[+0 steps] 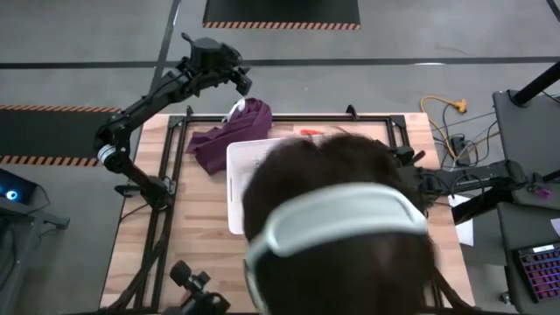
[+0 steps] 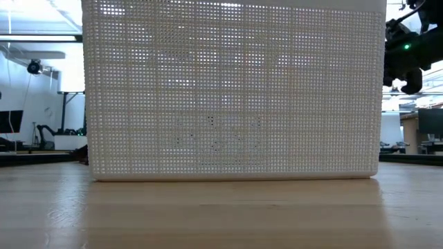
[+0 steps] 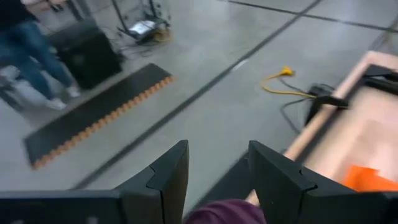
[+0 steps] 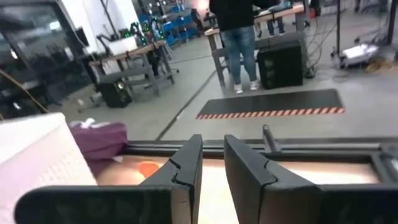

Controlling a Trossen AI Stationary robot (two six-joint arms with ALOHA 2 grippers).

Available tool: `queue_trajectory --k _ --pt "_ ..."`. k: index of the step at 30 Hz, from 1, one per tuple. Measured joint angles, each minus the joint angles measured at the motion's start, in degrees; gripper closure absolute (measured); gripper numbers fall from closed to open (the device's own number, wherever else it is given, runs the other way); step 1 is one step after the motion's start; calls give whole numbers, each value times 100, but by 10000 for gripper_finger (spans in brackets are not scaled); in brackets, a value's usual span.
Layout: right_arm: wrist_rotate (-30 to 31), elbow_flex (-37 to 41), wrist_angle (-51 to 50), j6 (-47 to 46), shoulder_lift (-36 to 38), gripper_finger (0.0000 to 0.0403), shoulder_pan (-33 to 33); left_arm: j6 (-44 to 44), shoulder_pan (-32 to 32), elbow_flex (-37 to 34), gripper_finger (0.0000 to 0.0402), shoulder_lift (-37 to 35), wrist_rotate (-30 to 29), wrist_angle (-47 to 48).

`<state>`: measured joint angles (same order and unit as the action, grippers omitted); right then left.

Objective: Pick & place medical supplies in basket/bin
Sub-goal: Put the orange bandage into the white bin

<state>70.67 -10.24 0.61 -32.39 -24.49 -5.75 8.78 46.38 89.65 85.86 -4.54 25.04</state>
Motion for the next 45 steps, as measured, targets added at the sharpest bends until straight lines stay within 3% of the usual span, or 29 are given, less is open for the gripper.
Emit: queue_trajectory --k 11,17,20,26,31,37,43,45 --pt "-110 10 -48 560 -10 344 4 79 323 -132 254 0 -333 -192" --pt "-1216 35 -68 577 -65 344 4 -100 314 -453 254 2 -306 -253" --pt "-1402 39 -46 570 -87 344 4 -130 315 -661 254 54 -294 -448" --pt "-1374 39 -83 971 -76 344 4 -205 303 -454 254 639 376 -496" --pt "-1373 39 -84 968 -77 344 4 -205 281 411 254 1426 1417 -305" --pt "-1373 39 -157 993 -79 344 4 -108 292 2332 248 2654 2452 1478" --pt "-1370 67 -383 991 -85 344 4 554 256 4296 208 3883 3386 2770" --pt "-1370 79 -383 991 -85 344 4 687 218 4514 190 4129 3794 2670"
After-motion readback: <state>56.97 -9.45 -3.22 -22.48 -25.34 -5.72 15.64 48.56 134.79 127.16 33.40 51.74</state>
